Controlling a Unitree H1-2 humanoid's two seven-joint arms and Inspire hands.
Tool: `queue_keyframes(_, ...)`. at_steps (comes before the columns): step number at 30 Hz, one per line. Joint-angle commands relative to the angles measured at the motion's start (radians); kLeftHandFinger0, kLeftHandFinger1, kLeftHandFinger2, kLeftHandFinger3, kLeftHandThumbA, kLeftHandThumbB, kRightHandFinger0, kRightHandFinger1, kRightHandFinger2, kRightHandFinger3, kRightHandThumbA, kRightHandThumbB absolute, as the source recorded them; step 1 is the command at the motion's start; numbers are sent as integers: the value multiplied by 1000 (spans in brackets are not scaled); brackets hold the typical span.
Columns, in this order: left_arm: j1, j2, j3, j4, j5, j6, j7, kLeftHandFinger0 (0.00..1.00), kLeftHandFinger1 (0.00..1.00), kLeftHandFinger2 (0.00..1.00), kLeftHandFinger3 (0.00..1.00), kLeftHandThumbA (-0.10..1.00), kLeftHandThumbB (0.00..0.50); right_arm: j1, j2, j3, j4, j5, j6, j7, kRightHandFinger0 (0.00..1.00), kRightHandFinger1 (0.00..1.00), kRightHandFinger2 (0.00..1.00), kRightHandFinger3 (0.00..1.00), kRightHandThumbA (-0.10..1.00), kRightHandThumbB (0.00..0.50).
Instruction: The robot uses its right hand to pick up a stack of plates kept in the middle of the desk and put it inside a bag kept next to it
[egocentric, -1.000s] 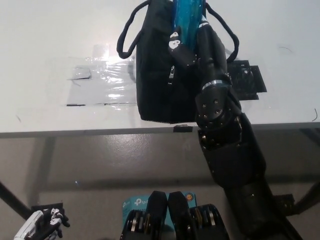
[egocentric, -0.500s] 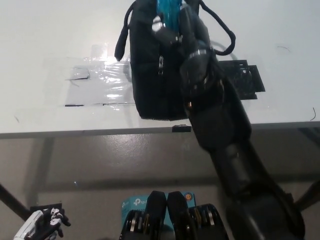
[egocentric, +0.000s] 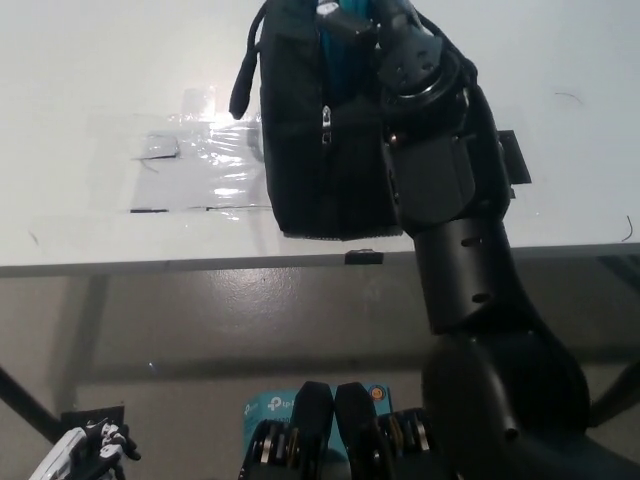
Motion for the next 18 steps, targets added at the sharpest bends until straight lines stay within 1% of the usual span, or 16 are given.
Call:
queue_keyframes(1, 0, 21, 8, -31, -7, 10, -7, 2, 226, 342, 378, 320, 500, -71, 16, -70, -7, -152, -13, 93, 0, 0, 198, 295, -2, 5)
queue_keyframes(2, 7, 22, 7, -34, -10, 7, -15, 0, 220, 341, 370, 303, 500, -64, 22, -92, -6, -183, -13, 107, 0, 0, 181, 291, -5, 11)
queue_keyframes(4, 8, 22, 6, -35, -10, 5, -17, 0, 228, 341, 362, 297, 500, -68, 33, -117, -8, -244, -13, 141, 0, 0, 180, 331, -5, 1)
queue_keyframes(5, 10, 23, 4, -38, -6, 5, -16, 0, 232, 351, 367, 301, 500, -74, 41, -133, -4, -306, -13, 177, 0, 0, 143, 330, 34, 0)
queue_keyframes(6, 7, 23, 5, -32, -4, 11, -10, 4, 234, 344, 373, 306, 500, -82, 62, -169, -13, -342, -13, 183, 0, 0, 125, 329, 44, 0)
queue_keyframes(7, 8, 24, 4, -37, 3, 20, -4, 4, 234, 342, 372, 308, 500, -88, 72, -187, -11, -365, -13, 187, 0, 0, 138, 328, 31, 0)
queue_keyframes(9, 15, 26, 2, -51, 8, 23, -3, 3, 237, 346, 382, 303, 500, -91, 91, -212, -24, -401, -13, 195, 0, 0, 162, 433, 28, 0)
queue_keyframes(11, 15, 26, 3, -48, 6, 21, -5, 0, 230, 341, 377, 302, 500, -95, 103, -218, -31, -437, -13, 215, 0, 0, 166, 455, 55, 0)
queue_keyframes(12, 18, 29, -1, -55, 13, 23, -5, 0, 232, 350, 380, 316, 500, -86, 107, -202, -46, -448, -13, 232, 0, 0, 154, 468, 107, 0)
queue_keyframes(13, 16, 29, -2, -55, 16, 29, -3, 0, 228, 351, 372, 320, 500, -94, 118, -208, -48, -473, -13, 252, 0, 0, 135, 487, 186, 0)
queue_keyframes(14, 19, 31, -5, -52, 17, 25, -8, 1, 233, 349, 378, 332, 500, -83, 124, -206, -65, -483, -13, 262, 0, 0, 132, 536, 212, 0)
queue_keyframes(15, 19, 32, -5, -50, 17, 23, -9, 2, 235, 348, 380, 337, 500, -83, 126, -206, -68, -488, -13, 265, 0, 0, 94, 575, 247, 0)
queue_keyframes(16, 19, 32, -5, -50, 19, 24, -8, 9, 248, 362, 382, 336, 500, -86, 134, -216, -72, -499, -13, 268, 0, 0, 87, 632, 285, 0)
queue_keyframes(17, 27, 31, -7, -50, 21, 23, -7, 13, 252, 366, 383, 336, 500, -77, 143, -217, -80, -503, -13, 271, 0, 0, 68, 664, 309, 0)
queue_keyframes(18, 27, 31, -6, -46, 20, 25, -8, 30, 260, 370, 386, 337, 500, -75, 143, -201, -80, -519, -13, 290, 0, 0, 43, 671, 280, 0)
